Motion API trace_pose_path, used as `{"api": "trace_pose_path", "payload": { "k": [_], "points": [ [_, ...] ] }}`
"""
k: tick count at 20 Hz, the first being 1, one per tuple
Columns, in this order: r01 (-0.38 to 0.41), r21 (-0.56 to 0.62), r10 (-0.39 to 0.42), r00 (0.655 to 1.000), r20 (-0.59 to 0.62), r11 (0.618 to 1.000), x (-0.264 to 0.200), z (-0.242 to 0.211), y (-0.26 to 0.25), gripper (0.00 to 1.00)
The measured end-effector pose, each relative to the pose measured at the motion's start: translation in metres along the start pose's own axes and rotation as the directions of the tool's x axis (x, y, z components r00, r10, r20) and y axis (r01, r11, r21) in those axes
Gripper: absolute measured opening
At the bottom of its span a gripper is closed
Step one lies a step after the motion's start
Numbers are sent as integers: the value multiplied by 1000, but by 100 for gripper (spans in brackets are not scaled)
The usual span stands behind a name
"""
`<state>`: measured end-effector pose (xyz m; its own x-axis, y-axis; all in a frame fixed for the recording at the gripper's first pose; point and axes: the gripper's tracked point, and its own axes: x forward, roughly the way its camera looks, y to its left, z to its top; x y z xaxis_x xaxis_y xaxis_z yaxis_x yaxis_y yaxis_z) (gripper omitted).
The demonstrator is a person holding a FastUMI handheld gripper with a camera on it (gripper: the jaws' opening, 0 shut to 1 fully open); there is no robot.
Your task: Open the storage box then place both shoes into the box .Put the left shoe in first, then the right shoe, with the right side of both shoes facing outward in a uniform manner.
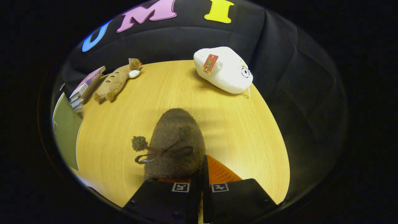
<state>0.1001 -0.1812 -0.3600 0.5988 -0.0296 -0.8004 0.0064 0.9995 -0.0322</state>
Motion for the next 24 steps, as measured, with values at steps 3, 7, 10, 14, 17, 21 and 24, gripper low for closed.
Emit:
{"api": "trace_pose_path", "payload": {
  "k": [3, 7, 10, 14, 17, 21, 24],
  "points": [
    [-40, 35, 42, 999, -33, 999, -4, -4, 10, 7],
    [-45, 73, 46, 999, -22, 996, -38, 4, 29, 5],
    [-42, 74, 41, 999, 3, 996, -74, 15, 55, 5],
    [-74, 154, 69, 997, 37, 985, -122, 34, 112, 5],
    [-113, 232, 102, 993, 60, 966, -153, 52, 162, 5],
    [-172, 232, 150, 983, 106, 957, -191, 78, 232, 5],
    [-212, 231, 188, 975, 122, 950, -211, 94, 284, 5]
  ]
}}
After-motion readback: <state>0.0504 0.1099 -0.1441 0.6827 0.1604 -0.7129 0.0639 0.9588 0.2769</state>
